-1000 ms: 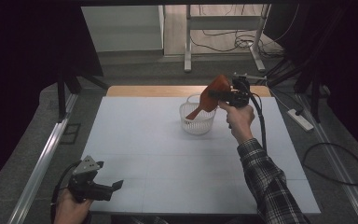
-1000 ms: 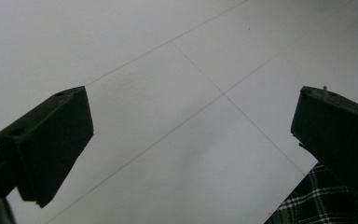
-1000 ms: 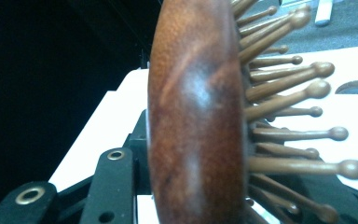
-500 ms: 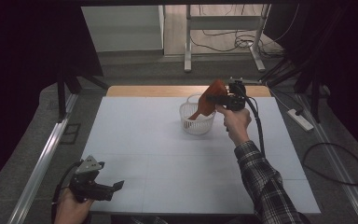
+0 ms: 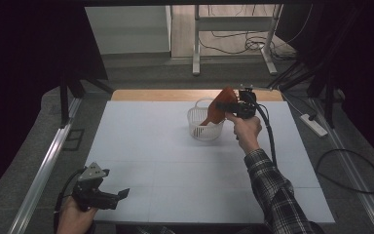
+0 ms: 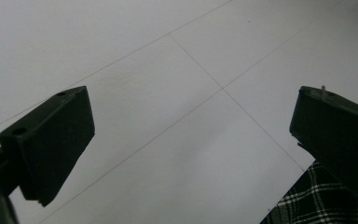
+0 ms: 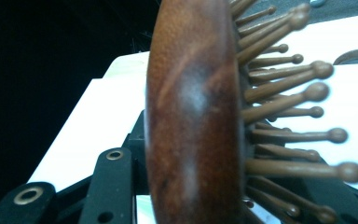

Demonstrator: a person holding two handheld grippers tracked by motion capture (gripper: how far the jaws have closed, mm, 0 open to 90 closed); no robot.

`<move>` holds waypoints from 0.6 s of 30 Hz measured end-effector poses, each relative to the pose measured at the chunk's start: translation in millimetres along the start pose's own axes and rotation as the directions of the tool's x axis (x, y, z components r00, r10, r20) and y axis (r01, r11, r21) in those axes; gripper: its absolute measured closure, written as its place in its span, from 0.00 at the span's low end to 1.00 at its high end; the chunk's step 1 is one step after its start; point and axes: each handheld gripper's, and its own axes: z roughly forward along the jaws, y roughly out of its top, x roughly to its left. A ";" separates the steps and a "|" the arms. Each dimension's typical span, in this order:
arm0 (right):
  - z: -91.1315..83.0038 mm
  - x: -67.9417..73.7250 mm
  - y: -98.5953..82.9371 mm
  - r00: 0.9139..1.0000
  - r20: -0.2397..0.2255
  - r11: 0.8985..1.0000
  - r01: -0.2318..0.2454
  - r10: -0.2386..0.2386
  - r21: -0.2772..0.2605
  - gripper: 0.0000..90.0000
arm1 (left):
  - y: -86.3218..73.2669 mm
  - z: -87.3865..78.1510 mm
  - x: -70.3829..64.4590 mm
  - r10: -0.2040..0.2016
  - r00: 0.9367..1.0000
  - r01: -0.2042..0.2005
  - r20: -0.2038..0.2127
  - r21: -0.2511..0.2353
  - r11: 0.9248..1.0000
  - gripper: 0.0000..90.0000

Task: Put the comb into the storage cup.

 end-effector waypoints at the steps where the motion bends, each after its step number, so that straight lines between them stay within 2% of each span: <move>1: 0.1 -0.8 -0.2 1.000 -0.002 1.000 -0.004 0.004 -0.002 0.60 | 0.0 0.0 0.0 0.000 1.000 0.000 0.000 0.000 1.000 0.01; 9: 1.3 -7.7 -2.0 1.000 -0.013 1.000 -0.028 0.028 -0.005 0.58 | 0.1 0.2 -0.1 0.001 1.000 -0.002 0.001 0.002 1.000 0.01; 18: 1.5 -14.8 -4.4 0.999 0.002 0.999 -0.051 0.051 -0.013 0.53 | 0.4 0.8 -0.6 0.005 1.000 -0.005 0.000 0.005 1.000 0.01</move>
